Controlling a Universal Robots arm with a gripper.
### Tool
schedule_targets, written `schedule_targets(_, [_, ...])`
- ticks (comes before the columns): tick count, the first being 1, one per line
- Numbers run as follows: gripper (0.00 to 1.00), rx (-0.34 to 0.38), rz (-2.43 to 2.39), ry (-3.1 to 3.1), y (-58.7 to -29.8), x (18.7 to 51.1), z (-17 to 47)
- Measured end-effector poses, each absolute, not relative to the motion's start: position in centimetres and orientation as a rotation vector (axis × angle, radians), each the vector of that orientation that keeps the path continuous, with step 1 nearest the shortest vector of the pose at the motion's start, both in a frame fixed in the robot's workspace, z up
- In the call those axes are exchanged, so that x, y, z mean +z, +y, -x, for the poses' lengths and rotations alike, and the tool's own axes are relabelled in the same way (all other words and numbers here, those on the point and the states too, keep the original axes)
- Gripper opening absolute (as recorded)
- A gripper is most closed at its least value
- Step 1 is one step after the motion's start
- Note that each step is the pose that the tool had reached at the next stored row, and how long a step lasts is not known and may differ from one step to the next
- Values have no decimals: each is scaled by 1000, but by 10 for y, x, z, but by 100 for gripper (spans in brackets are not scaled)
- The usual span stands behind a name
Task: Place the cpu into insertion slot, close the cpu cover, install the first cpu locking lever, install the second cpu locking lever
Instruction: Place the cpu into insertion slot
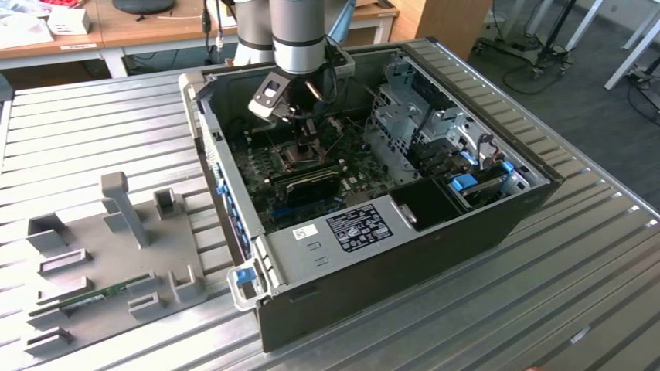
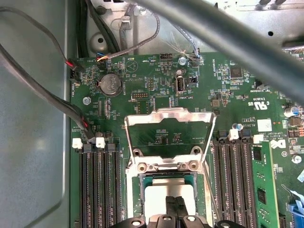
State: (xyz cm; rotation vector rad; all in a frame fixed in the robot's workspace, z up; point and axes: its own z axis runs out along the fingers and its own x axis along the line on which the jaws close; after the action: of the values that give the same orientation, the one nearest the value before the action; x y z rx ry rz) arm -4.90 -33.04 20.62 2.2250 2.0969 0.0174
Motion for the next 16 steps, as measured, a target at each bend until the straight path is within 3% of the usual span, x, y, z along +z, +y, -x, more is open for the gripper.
schedule_targets(16, [11, 17, -2225, 2097, -330, 201, 49])
